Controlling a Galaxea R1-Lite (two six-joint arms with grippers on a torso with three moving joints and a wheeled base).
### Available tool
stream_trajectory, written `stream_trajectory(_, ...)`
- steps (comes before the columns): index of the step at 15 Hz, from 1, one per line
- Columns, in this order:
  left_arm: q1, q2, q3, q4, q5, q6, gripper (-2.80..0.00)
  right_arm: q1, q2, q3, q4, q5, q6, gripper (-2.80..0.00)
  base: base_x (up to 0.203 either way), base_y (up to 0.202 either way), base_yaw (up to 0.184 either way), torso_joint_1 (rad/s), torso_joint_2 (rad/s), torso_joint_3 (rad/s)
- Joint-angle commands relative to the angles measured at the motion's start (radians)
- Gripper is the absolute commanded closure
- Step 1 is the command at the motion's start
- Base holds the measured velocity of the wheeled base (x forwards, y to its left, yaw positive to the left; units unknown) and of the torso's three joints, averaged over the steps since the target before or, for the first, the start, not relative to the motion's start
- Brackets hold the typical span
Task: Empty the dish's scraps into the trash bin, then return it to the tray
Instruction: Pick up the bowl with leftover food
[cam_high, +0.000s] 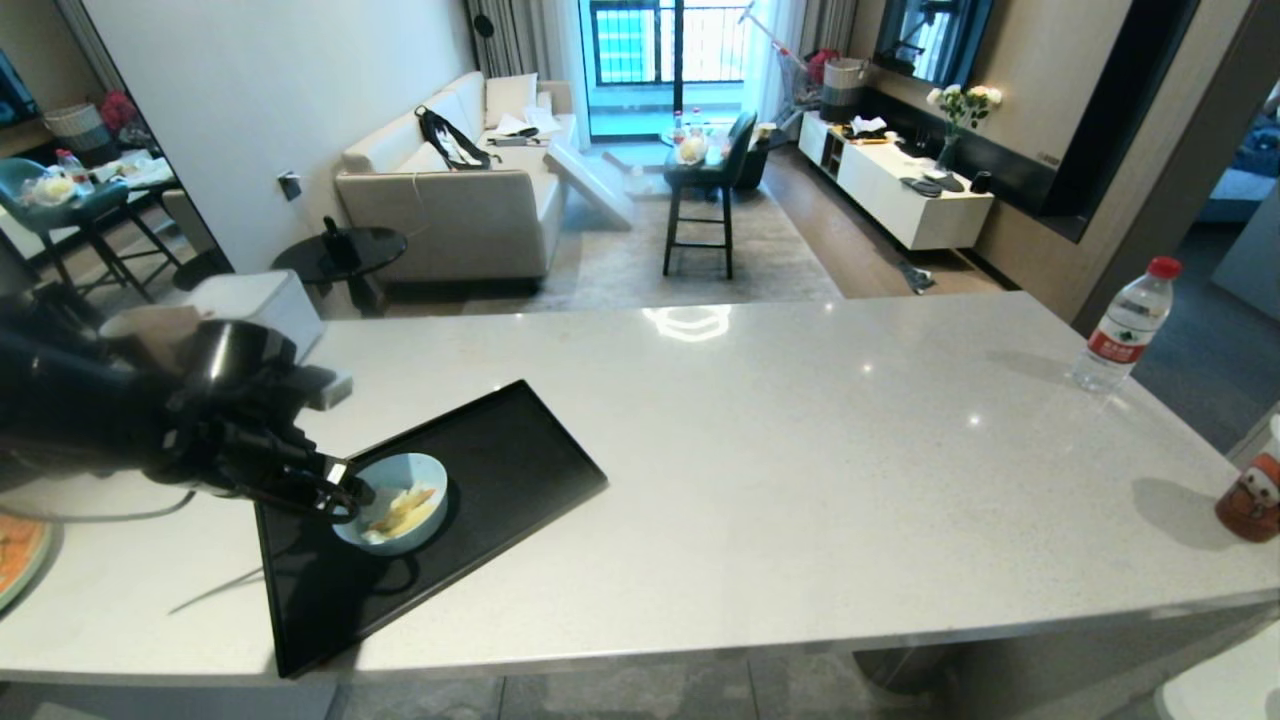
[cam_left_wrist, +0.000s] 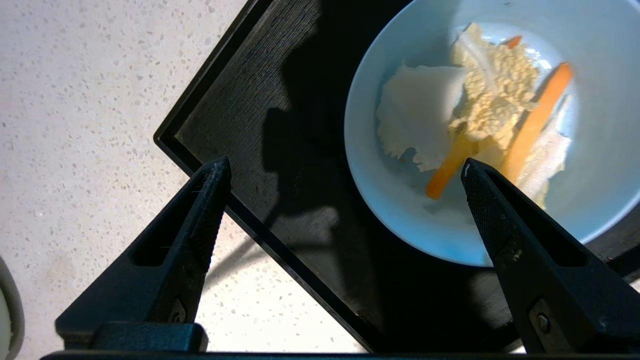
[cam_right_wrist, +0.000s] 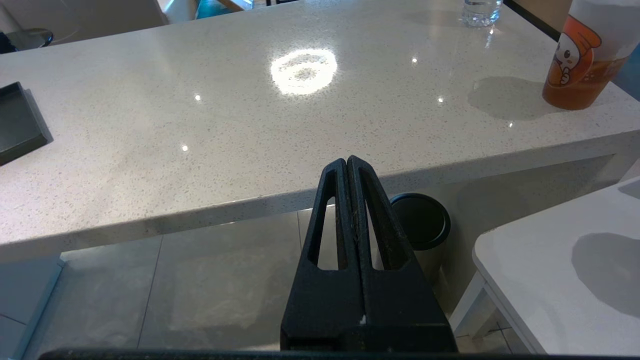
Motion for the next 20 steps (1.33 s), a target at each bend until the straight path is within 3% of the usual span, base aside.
stream_trajectory(1, 0.005, 0.028, -0.005, 0.000, 0.001, 0.002, -2.80, 0.000, 0.000, 0.000, 0.000, 0.000, 0.001, 0.00, 0.000, 0.000, 0.000, 0.000, 0.00, 0.000)
stream_trajectory(6, 0.019, 0.060, -0.004, -0.004, -0.003, 0.002, -2.80, 0.000, 0.000, 0.000, 0.000, 0.000, 0.001, 0.00, 0.000, 0.000, 0.000, 0.000, 0.00, 0.000)
stream_trajectory(10, 0.019, 0.101, 0.044, -0.158, 0.000, 0.002, -2.80, 0.000, 0.000, 0.000, 0.000, 0.000, 0.001, 0.00, 0.000, 0.000, 0.000, 0.000, 0.00, 0.000)
stream_trajectory(14, 0.019, 0.130, 0.088, -0.241, 0.002, 0.002, -2.80, 0.000, 0.000, 0.000, 0.000, 0.000, 0.001, 0.00, 0.000, 0.000, 0.000, 0.000, 0.00, 0.000)
stream_trajectory(20, 0.025, 0.139, 0.083, -0.251, 0.002, 0.003, -2.80, 0.000, 0.000, 0.000, 0.000, 0.000, 0.001, 0.00, 0.000, 0.000, 0.000, 0.000, 0.00, 0.000)
